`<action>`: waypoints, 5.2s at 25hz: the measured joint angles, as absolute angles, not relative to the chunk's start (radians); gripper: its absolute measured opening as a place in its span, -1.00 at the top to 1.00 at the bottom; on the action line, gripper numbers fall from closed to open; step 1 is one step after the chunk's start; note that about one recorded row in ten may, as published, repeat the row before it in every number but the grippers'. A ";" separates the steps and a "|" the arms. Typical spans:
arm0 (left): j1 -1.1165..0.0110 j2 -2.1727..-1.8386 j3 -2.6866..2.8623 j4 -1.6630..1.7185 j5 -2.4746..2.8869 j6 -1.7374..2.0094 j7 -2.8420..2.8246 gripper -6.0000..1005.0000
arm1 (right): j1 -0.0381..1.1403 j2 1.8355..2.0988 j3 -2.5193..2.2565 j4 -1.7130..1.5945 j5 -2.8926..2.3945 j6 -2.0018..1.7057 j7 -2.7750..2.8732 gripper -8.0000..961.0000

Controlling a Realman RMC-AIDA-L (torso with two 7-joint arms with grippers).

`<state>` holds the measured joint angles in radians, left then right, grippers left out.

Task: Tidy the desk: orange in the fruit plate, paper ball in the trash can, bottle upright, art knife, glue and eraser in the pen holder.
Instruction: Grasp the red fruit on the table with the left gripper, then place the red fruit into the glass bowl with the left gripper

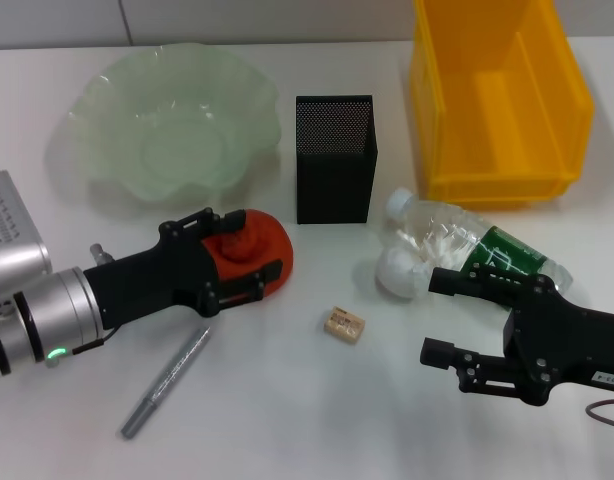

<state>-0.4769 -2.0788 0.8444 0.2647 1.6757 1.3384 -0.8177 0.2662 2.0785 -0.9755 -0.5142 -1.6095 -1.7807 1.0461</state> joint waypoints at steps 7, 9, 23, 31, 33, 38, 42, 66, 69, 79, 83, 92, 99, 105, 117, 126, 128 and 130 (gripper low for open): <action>-0.471 -2.080 0.838 0.236 1.667 1.326 -0.775 -0.57 | 0.273 2.079 -0.976 -0.514 -1.609 -1.781 1.046 -0.61; -0.471 -2.080 0.838 0.236 1.662 1.325 -0.775 -0.57 | 0.275 2.080 -0.976 -0.514 -1.609 -1.781 1.046 -0.61; -0.478 -2.080 0.838 0.167 1.604 1.287 -0.672 -0.28 | 0.303 2.080 -0.976 -0.488 -1.609 -1.781 1.046 -0.61; -0.478 -2.080 0.837 0.167 1.601 1.287 -0.678 0.05 | 0.308 2.080 -0.976 -0.486 -1.609 -1.781 1.046 -0.61; -0.476 -2.080 0.837 0.167 1.600 1.286 -0.674 0.19 | 0.309 2.080 -0.976 -0.486 -1.609 -1.781 1.046 -0.61; -0.475 -2.080 0.833 0.171 1.596 1.281 -0.681 0.44 | 0.313 2.080 -0.974 -0.486 -1.609 -1.781 1.046 -0.61; -0.474 -2.079 0.813 0.171 1.596 1.287 -0.682 0.58 | 0.316 2.080 -0.966 -0.485 -1.608 -1.781 1.046 -0.61; -0.395 -2.068 0.725 0.512 1.549 1.558 -1.092 0.95 | 0.331 2.082 -0.950 -0.477 -1.607 -1.767 1.046 -0.61; -0.399 -2.067 0.742 0.515 1.557 1.550 -1.083 0.95 | 0.331 2.082 -0.948 -0.477 -1.607 -1.767 1.046 -0.61; -0.386 -2.066 0.941 0.517 1.559 1.450 -1.067 0.55 | 0.327 2.082 -0.927 -0.474 -1.606 -1.767 1.043 -0.61; -0.386 -2.067 0.982 0.511 1.559 1.412 -1.066 0.24 | 0.330 2.082 -0.926 -0.474 -1.606 -1.767 1.043 -0.61; -0.387 -2.072 1.075 0.494 1.559 1.295 -1.064 -0.30 | 0.330 2.082 -0.927 -0.466 -1.610 -1.767 1.043 -0.61; -0.392 -2.072 1.075 0.467 1.558 1.267 -1.063 -0.45 | 0.330 2.082 -0.932 -0.466 -1.612 -1.767 1.043 -0.61; -0.390 -2.073 1.080 0.462 1.558 1.264 -1.061 -0.45 | 0.330 2.082 -0.933 -0.466 -1.610 -1.767 1.043 -0.61; -0.394 -2.074 1.088 0.454 1.552 1.252 -1.048 -0.06 | 0.331 2.082 -0.926 -0.466 -1.612 -1.767 1.043 -0.61; -0.390 -2.074 1.082 0.463 1.548 1.263 -1.049 0.40 | 0.331 2.082 -0.926 -0.466 -1.610 -1.766 1.038 -0.61; -0.388 -2.074 1.080 0.470 1.547 1.273 -1.053 0.48 | 0.331 2.082 -0.927 -0.465 -1.608 -1.766 1.036 -0.61; -0.379 -2.070 1.064 0.506 1.541 1.349 -1.076 0.55 | 0.331 2.082 -0.927 -0.465 -1.607 -1.765 1.036 -0.61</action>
